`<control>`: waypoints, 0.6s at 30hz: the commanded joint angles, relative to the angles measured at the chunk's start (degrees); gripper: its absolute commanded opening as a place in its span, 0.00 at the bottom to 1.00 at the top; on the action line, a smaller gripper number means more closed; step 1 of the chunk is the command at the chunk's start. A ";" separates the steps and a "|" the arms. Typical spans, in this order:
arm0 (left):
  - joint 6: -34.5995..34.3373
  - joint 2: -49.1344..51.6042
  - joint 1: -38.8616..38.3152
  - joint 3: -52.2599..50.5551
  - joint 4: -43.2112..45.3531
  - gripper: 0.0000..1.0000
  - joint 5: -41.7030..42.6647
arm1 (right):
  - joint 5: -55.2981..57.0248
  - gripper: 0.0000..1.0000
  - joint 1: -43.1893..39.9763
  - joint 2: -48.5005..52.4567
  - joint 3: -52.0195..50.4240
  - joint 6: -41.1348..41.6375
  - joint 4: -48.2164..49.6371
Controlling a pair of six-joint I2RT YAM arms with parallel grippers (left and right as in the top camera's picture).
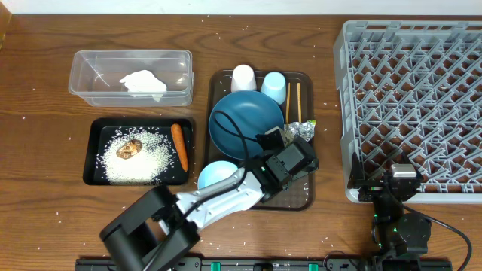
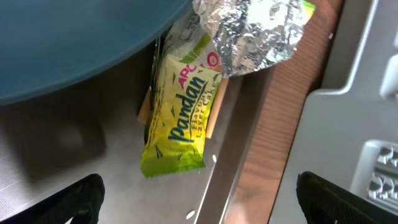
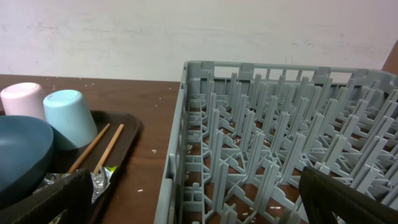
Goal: Sort waste into correct bins and load items into the dishwasher rack
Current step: 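Reach the left gripper to the foil and green Pandan wrapper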
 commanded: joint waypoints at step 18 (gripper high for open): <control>-1.77 3.96 -0.13 0.15 0.94 0.73 -4.90 | 0.13 0.99 0.26 -0.35 -0.09 -0.46 -0.24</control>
